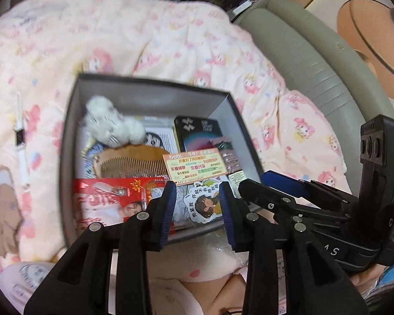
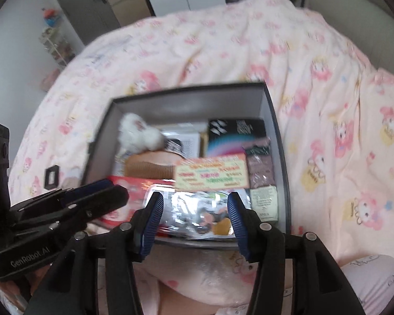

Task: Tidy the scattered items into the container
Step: 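Open the left gripper and withdraw it from the box toward the beige pouch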

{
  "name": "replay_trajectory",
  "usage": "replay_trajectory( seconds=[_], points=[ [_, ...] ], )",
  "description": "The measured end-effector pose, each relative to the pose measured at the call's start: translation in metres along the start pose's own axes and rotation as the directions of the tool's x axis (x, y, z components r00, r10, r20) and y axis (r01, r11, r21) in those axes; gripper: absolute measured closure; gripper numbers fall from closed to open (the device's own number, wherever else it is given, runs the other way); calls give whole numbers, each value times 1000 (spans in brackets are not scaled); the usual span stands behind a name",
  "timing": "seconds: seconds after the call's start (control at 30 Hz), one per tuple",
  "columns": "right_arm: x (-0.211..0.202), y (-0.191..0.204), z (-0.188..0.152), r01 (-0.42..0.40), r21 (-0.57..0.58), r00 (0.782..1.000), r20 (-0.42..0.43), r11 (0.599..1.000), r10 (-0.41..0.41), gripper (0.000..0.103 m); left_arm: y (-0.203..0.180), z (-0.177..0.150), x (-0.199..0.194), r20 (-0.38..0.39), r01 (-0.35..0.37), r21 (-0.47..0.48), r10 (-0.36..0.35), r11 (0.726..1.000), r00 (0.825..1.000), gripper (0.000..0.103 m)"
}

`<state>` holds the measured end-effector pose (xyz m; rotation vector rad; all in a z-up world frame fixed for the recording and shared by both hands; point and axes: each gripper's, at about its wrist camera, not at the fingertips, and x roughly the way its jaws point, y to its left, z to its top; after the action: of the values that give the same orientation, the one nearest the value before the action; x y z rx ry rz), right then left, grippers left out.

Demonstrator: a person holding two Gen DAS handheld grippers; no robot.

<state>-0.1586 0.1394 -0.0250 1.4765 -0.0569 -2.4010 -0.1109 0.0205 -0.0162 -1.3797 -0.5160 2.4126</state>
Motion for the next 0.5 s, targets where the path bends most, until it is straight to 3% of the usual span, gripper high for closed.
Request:
replay_trajectory(
  seconds=[0.2, 0.5],
  points=[
    [-27, 36, -3, -16, -62, 997, 69, 998, 20, 56, -1, -10, -42, 66, -24, 24, 22, 999, 998, 66],
    [-42, 91, -13, -37, -160, 995, 89, 986, 52, 56, 25, -33, -95, 135, -84, -8, 85, 996, 987, 66]
  ],
)
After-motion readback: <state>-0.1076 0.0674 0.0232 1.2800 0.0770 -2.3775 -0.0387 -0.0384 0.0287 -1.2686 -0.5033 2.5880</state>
